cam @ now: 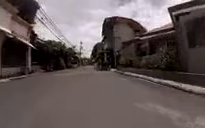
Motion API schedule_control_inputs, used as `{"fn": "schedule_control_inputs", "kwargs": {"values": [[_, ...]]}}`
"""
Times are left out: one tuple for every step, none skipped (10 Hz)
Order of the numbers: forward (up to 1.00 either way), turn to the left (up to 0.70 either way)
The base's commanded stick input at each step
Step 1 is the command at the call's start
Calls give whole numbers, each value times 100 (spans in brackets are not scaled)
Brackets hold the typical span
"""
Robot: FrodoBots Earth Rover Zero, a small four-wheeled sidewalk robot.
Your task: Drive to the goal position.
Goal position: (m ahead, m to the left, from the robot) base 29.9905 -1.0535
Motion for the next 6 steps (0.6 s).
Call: {"fn": "schedule_control_inputs", "kwargs": {"values": [[100,0],[100,0],[100,0],[100,0],[100,0],[100,0]]}}
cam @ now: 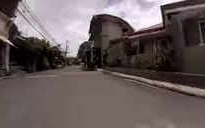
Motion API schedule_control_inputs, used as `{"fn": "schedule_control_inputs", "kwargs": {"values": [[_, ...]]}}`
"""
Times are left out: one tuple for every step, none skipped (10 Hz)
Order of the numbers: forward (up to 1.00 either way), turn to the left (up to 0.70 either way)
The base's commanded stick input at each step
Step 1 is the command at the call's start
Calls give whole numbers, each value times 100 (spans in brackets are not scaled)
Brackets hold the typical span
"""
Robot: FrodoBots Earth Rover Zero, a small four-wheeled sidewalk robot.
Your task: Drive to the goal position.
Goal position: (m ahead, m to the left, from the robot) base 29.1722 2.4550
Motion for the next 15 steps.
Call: {"fn": "schedule_control_inputs", "kwargs": {"values": [[100,0],[100,11],[100,35],[100,31],[100,20],[100,9],[100,0],[100,0],[100,0],[100,0],[100,0],[100,0],[100,0],[100,0],[100,0]]}}
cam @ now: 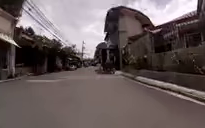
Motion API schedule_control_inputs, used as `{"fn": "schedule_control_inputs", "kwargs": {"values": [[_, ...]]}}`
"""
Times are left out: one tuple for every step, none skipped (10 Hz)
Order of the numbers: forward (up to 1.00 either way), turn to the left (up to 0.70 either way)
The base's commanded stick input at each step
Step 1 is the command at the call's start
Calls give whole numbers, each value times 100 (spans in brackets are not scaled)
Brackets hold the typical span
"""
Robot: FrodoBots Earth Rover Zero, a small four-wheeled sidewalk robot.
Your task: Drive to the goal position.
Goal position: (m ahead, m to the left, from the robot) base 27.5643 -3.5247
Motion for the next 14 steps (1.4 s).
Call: {"fn": "schedule_control_inputs", "kwargs": {"values": [[100,0],[100,0],[100,1],[100,10],[100,26],[100,37],[100,19],[100,1],[100,0],[100,0],[100,0],[100,0],[100,0],[100,0]]}}
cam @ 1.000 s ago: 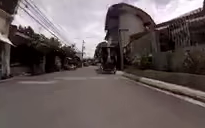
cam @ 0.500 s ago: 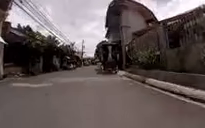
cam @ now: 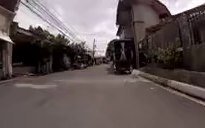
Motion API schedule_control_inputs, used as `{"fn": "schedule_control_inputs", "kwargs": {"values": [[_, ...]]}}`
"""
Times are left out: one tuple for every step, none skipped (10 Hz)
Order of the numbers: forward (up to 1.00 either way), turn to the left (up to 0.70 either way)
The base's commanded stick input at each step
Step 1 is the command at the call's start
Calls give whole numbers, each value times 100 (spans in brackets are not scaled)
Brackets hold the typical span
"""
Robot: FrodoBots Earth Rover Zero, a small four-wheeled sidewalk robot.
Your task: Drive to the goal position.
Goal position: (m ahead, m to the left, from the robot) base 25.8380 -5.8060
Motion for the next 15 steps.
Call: {"fn": "schedule_control_inputs", "kwargs": {"values": [[100,0],[100,0],[100,0],[100,0],[100,0],[100,0],[100,0],[100,0],[100,0],[100,0],[100,0],[98,0],[89,0],[85,0],[85,0]]}}
